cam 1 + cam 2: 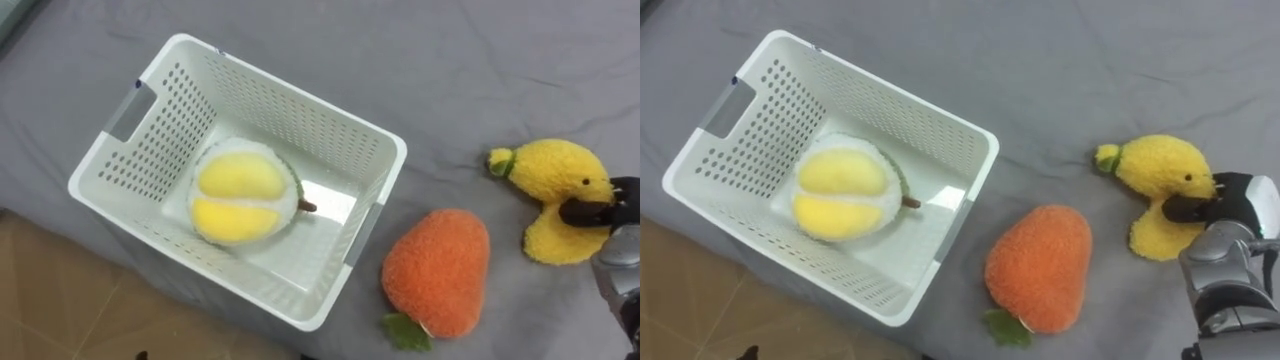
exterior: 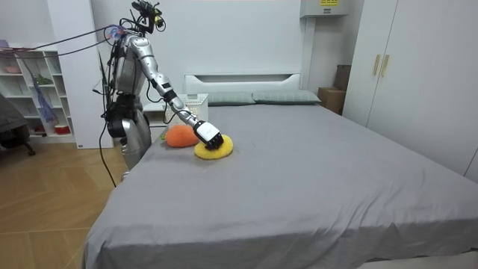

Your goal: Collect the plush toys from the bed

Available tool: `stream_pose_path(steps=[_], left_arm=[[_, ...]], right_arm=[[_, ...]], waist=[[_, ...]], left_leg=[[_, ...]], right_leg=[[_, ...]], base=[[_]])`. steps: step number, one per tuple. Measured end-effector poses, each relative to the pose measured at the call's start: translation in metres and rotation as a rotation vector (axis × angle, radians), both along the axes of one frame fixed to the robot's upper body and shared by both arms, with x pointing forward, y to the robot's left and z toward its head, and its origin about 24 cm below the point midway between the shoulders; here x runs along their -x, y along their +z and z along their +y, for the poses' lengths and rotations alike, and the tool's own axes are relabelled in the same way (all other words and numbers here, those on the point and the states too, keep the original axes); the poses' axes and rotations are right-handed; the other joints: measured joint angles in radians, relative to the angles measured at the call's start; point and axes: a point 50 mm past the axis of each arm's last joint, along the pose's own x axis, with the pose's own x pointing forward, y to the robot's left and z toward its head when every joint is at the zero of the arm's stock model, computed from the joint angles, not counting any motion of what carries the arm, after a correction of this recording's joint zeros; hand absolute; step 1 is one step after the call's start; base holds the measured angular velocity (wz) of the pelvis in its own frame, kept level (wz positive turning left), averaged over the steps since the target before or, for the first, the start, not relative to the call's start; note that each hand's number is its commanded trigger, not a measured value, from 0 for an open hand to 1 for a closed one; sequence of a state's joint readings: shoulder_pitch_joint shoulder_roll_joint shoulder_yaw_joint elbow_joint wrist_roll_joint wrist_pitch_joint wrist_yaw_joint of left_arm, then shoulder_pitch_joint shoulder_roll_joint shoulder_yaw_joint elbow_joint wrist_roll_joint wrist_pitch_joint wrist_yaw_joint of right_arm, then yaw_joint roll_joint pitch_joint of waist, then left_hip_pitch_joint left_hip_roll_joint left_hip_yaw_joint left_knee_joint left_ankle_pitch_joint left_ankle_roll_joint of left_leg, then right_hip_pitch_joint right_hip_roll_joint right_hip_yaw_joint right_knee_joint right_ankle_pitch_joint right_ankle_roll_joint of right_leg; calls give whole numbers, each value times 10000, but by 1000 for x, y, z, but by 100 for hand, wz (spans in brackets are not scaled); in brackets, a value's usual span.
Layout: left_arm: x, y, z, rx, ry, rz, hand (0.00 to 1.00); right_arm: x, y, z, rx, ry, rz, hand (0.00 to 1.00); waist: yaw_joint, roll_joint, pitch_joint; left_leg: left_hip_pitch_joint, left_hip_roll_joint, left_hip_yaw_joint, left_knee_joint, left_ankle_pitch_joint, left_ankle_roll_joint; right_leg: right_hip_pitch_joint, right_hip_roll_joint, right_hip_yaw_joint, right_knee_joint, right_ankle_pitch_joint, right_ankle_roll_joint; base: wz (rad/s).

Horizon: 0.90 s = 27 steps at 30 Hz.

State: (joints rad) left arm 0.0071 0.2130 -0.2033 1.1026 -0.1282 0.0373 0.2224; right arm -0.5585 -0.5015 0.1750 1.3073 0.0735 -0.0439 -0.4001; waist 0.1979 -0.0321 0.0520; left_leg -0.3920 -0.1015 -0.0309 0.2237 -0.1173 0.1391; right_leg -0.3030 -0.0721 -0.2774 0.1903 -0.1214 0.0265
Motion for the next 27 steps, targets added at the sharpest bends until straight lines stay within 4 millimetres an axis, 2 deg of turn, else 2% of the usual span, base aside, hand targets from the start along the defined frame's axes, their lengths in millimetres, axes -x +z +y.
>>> stream_pose_path(steps=[15, 18, 20, 23, 26, 27], left_arm=[[-5, 2, 0, 4, -31, -239, 0], [-5, 2, 0, 14, -32, -292, 0], [-4, 2, 1, 2, 9, -286, 0], [-5, 4, 5, -24, 339, -416, 0], [-4, 4, 6, -58, 395, -487, 0], [-2, 3, 6, -58, 438, -459, 0]], right_arm=[[0, -1, 0, -158, 119, 139, 100], [-3, 1, 2, -169, 362, 165, 100], [-11, 7, 7, 8, 786, 30, 100], [-29, 25, 21, 172, 1676, -906, 100], [-35, 37, 35, 198, 2464, -1916, 100], [-36, 42, 40, 196, 2711, -2245, 100]], waist=[[5, 13, -45], [-62, -23, -82], [-95, -73, -112], [-341, -151, -164], [-546, -295, -264], [-574, -377, -327]], left_leg=[[2, 9, 17, 132, 33, -11], [56, 13, 61, 134, 40, -11], [120, 21, 164, 123, 41, -10], [441, 38, 274, 98, 41, -11], [958, 46, 260, 43, 39, -13], [1158, 45, 262, -30, 38, -13]], right_leg=[[-100, -40, 6, 357, -16, -17], [-51, -39, 50, 352, -15, -18], [-28, -18, 247, 346, -14, -18], [251, -31, 323, 328, -18, -19], [790, -22, 263, 275, -23, -22], [977, -19, 262, 244, -23, -22]], base=[[0], [-3], [-17], [-9], [5], [0]])
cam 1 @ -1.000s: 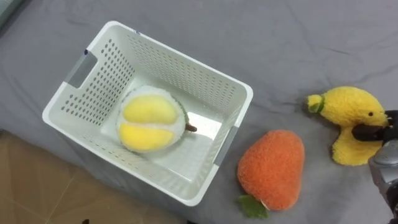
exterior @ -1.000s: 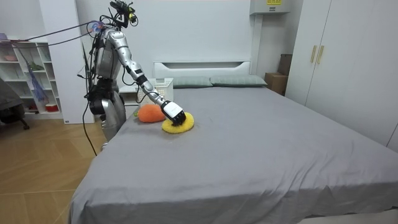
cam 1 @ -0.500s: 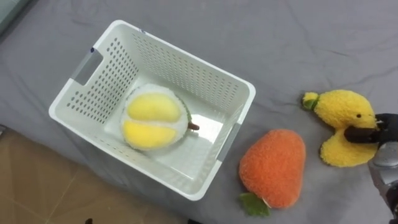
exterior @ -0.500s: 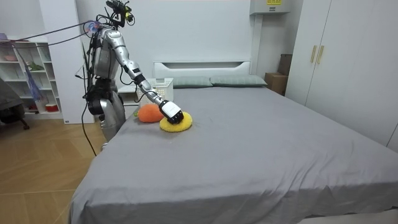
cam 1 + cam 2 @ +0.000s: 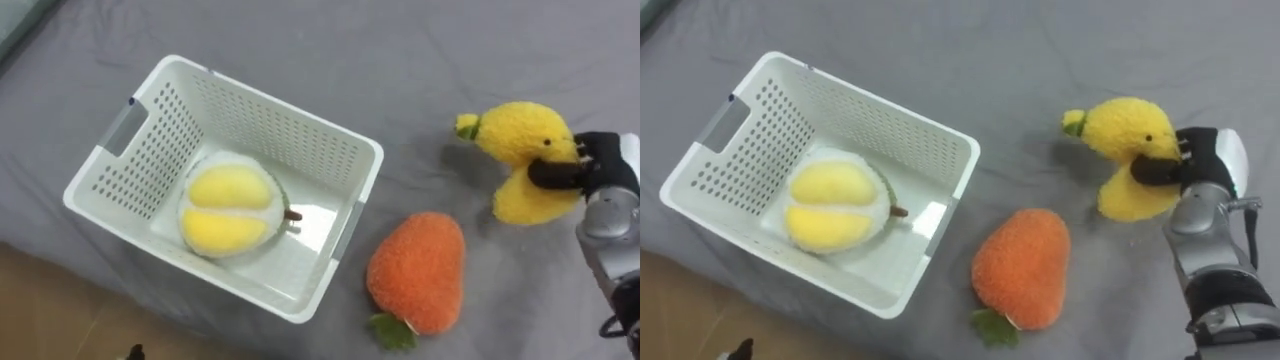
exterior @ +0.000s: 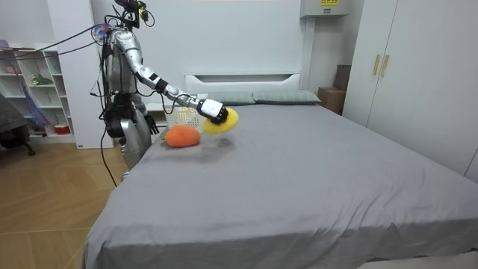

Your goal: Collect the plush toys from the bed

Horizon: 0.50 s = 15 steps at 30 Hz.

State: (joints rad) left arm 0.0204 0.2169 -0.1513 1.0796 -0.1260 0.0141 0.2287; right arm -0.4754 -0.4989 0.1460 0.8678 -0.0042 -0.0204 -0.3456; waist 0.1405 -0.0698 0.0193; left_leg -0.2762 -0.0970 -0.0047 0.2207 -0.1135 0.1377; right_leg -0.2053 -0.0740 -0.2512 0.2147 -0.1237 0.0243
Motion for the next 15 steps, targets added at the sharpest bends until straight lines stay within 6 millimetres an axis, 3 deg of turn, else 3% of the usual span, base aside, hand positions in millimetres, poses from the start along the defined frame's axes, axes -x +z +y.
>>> stream_pose_path(steps=[2, 6, 11, 13, 15], left_arm=[[4, 0, 2, -1, 212, 7, 0], [20, -2, 6, -63, 411, 269, 0], [36, -2, 9, -32, 855, 359, 0], [45, -3, 9, -43, 973, 549, 0], [49, -4, 10, -47, 1012, 673, 0]], right_arm=[[0, 3, 4, -57, 176, -254, 100], [3, 6, 17, -169, 705, -653, 100], [12, 5, 45, -216, 1797, -994, 100], [18, 6, 58, -232, 2337, -1229, 100], [17, 10, 62, -303, 2496, -1434, 100]], waist=[[-49, -133, -87], [-68, -207, -146], [-66, -119, -161], [-36, -15, -216], [-23, 24, -198]], left_leg=[[324, -8, -10, -110, -5, -4], [961, -14, -15, -265, -12, -5], [1454, -16, -27, -305, -12, -25], [1693, -21, -33, -380, -13, -26], [1831, -23, -33, -402, -7, -30]], right_leg=[[345, 21, 10, -154, 2, 2], [951, 59, 39, -297, 23, 27], [1439, 86, 48, -420, 26, 22], [1713, 81, 55, -453, 26, 24], [1848, 80, 56, -465, 25, 25]], base=[[0], [-1], [1], [0], [0]])
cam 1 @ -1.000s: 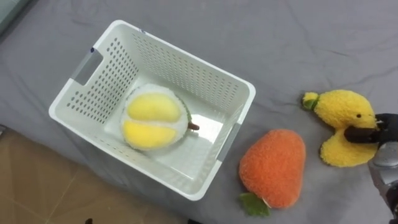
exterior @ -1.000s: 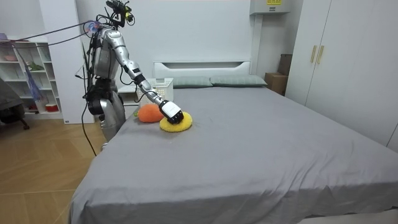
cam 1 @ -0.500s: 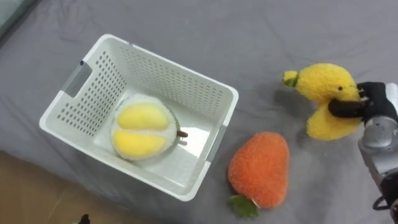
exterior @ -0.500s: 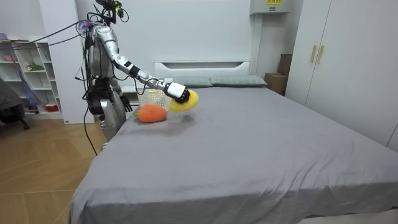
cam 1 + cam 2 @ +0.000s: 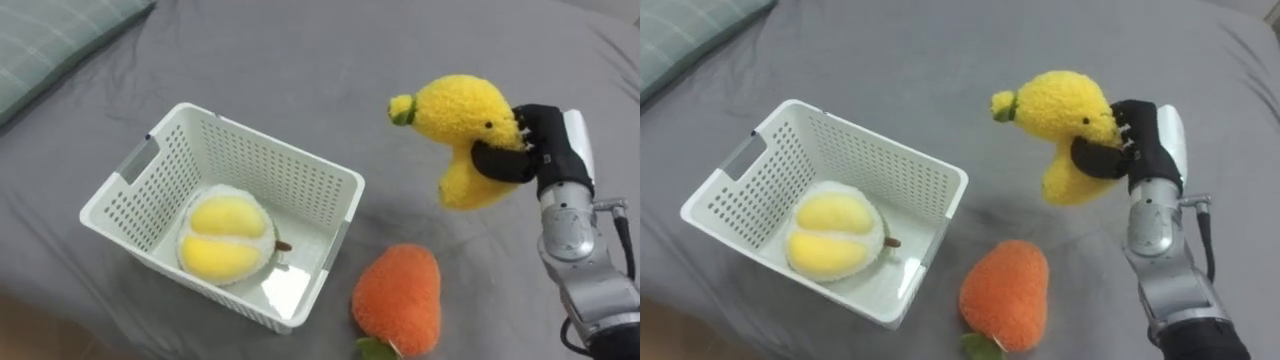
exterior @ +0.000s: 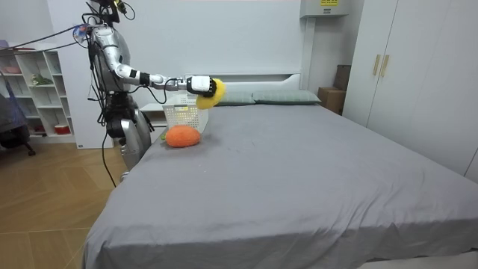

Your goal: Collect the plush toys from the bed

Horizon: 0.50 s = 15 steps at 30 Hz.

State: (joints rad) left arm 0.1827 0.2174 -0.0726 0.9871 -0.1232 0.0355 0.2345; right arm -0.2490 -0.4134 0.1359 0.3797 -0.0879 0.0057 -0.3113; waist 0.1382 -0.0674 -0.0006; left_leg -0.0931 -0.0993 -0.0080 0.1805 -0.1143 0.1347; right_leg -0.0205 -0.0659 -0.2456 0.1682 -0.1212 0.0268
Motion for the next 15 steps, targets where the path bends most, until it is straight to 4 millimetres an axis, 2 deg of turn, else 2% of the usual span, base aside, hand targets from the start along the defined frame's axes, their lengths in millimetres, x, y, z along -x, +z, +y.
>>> stream_pose_path(steps=[6, 12, 15], left_arm=[[0, 0, -1, -6, -67, 21, 0], [-2, 1, 3, -51, 297, -65, 0], [-8, 2, 4, -143, 226, -193, 0]], right_arm=[[-3, 19, 11, -133, 488, -825, 100], [-4, 34, 32, -536, 1157, -1460, 100], [-4, 43, 40, -617, 1638, -1730, 100]], waist=[[15, 2, 7], [-69, -25, 91], [35, -45, 95]], left_leg=[[219, -5, -44, -104, -4, -6], [368, -13, -116, -127, -21, -7], [400, -13, -145, -143, -21, -8]], right_leg=[[247, 4, -72, 5, -2, 3], [394, 25, -100, 1, -10, 14], [399, 44, -66, 5, -11, 15]], base=[[3], [2], [1]])
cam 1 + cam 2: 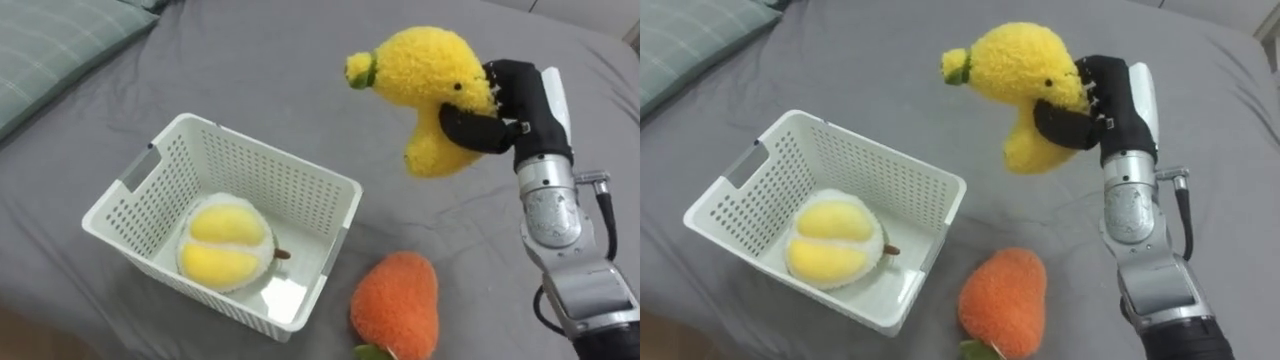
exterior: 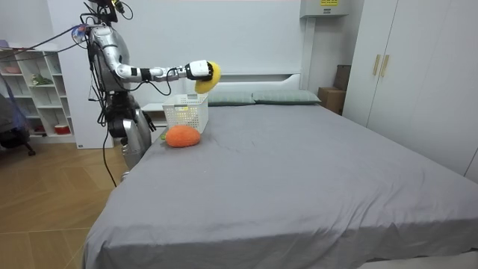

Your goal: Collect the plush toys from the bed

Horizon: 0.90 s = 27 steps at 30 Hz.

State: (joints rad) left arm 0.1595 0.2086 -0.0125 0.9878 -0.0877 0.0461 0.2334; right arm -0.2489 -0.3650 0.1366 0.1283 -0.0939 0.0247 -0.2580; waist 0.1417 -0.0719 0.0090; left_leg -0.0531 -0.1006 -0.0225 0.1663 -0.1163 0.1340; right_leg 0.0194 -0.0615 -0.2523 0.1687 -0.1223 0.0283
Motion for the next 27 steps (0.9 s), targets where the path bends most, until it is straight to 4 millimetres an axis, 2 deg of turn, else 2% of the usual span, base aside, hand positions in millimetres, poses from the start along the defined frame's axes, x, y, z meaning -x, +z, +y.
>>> stream_pose_path(steps=[8, 11, 18, 26, 27], left_arm=[[-9, 0, -4, -56, -303, -123, 0], [-10, -1, -6, 11, -251, -54, 0], [-8, -2, -6, -22, -387, 261, 0], [-7, -2, -6, 58, -334, 334, 0], [-7, -2, -6, 56, -337, 339, 0]], right_arm=[[1, 4, 21, 312, 1067, 53, 100], [2, 12, 28, 337, 1424, -187, 100], [-2, 13, 45, 560, 2239, 109, 100], [2, 1, 82, 287, 3641, 895, 100], [2, -1, 86, 351, 3805, 1023, 98]], waist=[[197, -73, 46], [530, -74, 44], [981, -79, 41], [1234, -96, 31], [1316, -100, 33]], left_leg=[[110, -23, -235, -45, -2, 1], [134, -31, -244, -55, -2, 2], [117, -51, -301, -21, -2, 2], [143, -59, -317, 5, -1, 3], [144, -66, -316, 4, 0, 4]], right_leg=[[129, -39, 16, -4, -30, 42], [161, -55, 17, -14, -51, 69], [195, -81, -132, -15, -65, 76], [227, -82, -74, -4, -66, 77], [228, -87, -67, -9, -66, 77]], base=[[9], [0], [2], [0], [0]])
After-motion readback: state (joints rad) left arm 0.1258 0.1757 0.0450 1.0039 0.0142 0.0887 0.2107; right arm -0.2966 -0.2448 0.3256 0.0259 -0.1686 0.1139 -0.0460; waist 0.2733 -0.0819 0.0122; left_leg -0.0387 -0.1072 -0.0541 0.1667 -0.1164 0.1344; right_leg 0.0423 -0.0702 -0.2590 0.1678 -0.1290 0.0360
